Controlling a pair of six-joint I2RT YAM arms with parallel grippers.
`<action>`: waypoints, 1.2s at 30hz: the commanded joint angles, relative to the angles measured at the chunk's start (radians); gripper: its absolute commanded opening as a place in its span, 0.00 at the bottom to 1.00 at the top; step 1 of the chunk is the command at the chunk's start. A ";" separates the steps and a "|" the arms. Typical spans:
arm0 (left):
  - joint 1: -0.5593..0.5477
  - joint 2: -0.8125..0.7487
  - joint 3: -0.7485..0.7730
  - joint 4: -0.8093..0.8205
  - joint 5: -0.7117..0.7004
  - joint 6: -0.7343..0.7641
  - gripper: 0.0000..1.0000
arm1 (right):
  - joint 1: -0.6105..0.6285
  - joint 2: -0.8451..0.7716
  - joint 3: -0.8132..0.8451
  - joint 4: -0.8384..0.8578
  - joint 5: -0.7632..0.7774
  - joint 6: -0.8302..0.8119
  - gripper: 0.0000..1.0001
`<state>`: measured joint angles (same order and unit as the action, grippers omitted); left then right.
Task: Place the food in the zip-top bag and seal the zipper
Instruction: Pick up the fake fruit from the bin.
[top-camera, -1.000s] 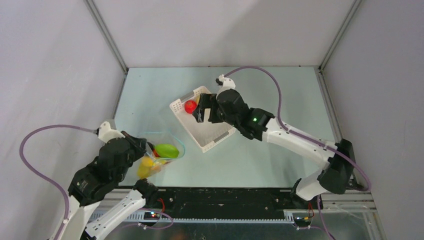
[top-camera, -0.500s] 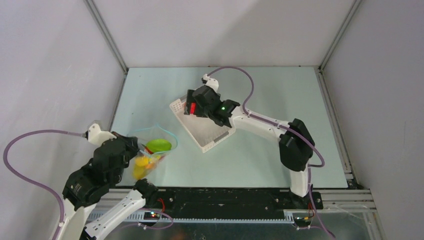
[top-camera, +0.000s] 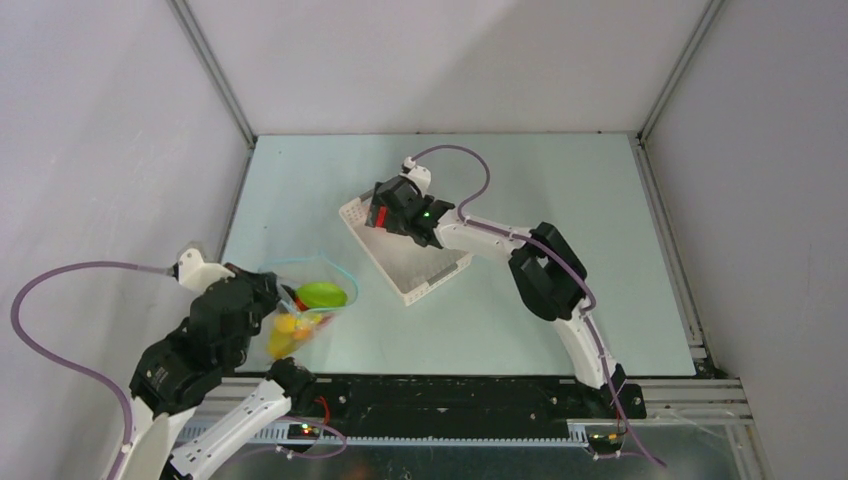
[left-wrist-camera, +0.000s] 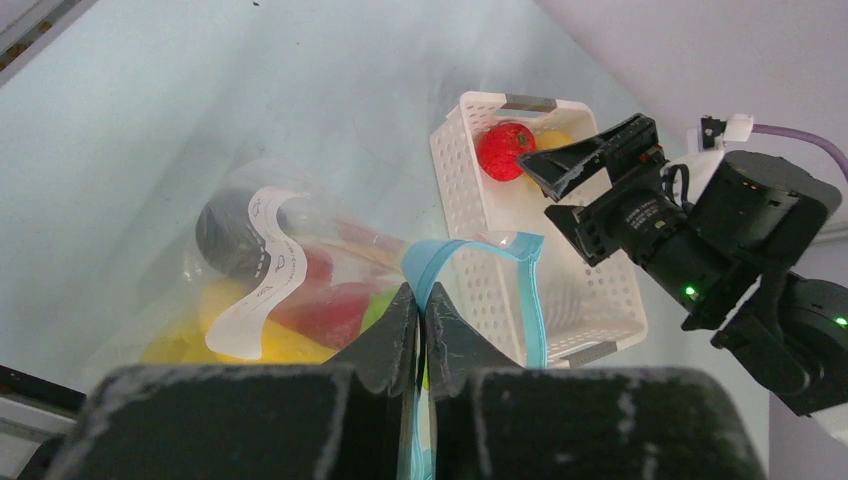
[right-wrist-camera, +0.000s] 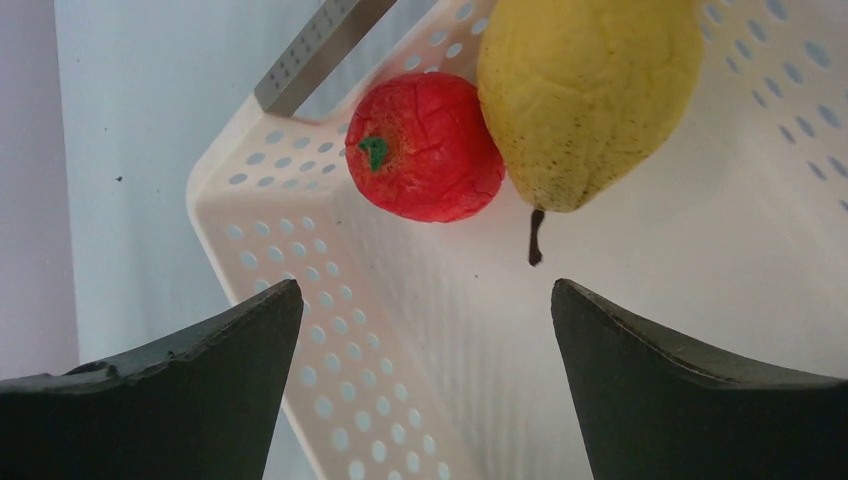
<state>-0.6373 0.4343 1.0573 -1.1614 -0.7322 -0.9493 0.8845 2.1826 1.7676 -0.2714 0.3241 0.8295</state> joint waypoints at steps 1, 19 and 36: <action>-0.003 -0.014 -0.007 0.059 -0.053 0.008 0.09 | 0.007 0.043 0.090 0.068 0.033 0.059 0.99; -0.002 -0.030 -0.023 0.062 -0.031 0.016 0.09 | 0.024 0.172 0.155 0.090 0.151 0.231 0.99; -0.003 -0.036 -0.030 0.065 -0.020 0.027 0.09 | 0.024 0.262 0.250 0.042 0.224 0.289 0.93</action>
<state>-0.6373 0.4091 1.0222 -1.1458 -0.7303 -0.9340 0.9081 2.4195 1.9602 -0.2134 0.4915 1.0870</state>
